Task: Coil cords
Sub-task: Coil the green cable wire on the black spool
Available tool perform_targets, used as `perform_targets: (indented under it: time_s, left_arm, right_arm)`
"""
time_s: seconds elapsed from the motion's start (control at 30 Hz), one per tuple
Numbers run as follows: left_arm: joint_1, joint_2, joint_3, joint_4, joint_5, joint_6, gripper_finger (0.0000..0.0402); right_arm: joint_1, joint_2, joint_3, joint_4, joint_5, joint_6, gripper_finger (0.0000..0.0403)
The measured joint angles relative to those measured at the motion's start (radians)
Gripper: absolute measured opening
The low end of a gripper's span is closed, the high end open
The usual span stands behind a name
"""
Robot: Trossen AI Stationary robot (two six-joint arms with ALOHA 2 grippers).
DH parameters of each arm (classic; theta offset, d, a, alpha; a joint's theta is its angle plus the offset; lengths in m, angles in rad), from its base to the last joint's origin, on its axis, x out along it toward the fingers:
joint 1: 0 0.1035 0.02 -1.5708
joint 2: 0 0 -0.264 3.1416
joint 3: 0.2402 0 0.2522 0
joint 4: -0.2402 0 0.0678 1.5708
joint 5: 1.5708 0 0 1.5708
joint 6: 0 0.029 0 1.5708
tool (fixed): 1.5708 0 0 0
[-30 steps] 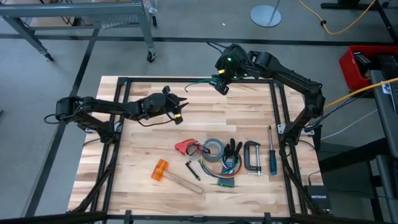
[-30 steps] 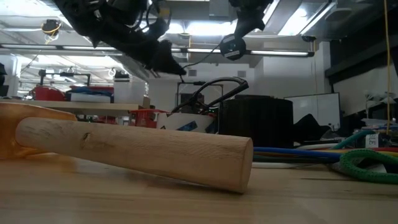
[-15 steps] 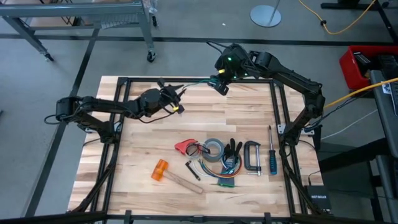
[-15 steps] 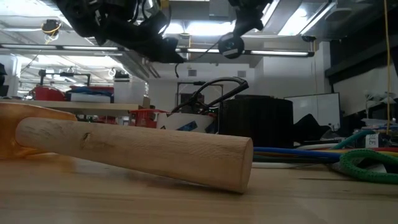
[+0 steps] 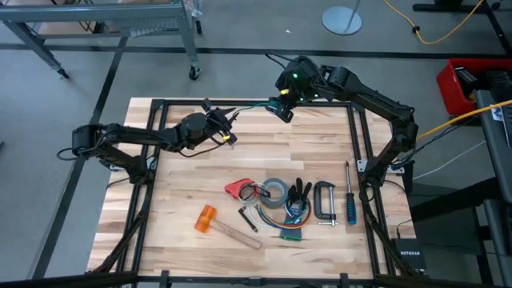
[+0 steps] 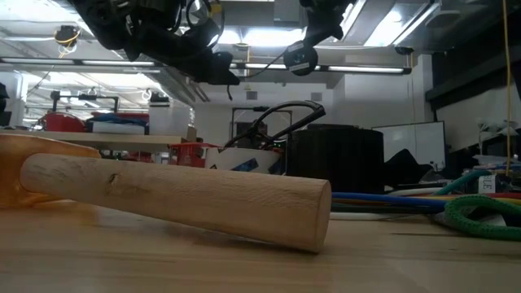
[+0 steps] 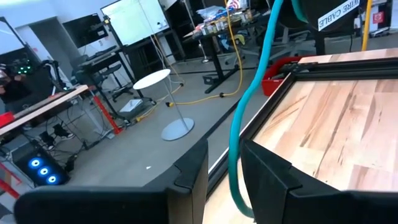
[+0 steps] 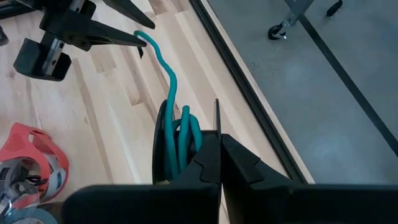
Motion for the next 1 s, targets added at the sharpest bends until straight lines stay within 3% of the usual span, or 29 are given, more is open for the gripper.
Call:
perform_targets:
  time_s: [0.23, 0.47, 0.73, 1.0]
  left_arm:
    - [0.000, 0.000, 0.000, -0.003, 0.000, -0.014, 0.0081]
    - [0.000, 0.001, 0.000, -0.062, 0.001, -0.076, 0.0008]
    - [-0.001, 0.001, 0.000, -0.087, 0.001, -0.112, 0.0005]
    - [0.000, 0.001, 0.000, -0.086, 0.001, -0.244, 0.0002]
  right_arm:
    - [0.000, 0.000, 0.000, 0.000, 0.000, -0.006, 0.0001]
    - [0.000, 0.000, 0.000, 0.004, 0.000, -0.006, 0.0001]
    - [0.000, 0.001, 0.000, 0.055, -0.041, -0.001, 0.0001]
    - [0.001, 0.003, 0.000, 0.214, -0.056, 0.001, 0.0001]
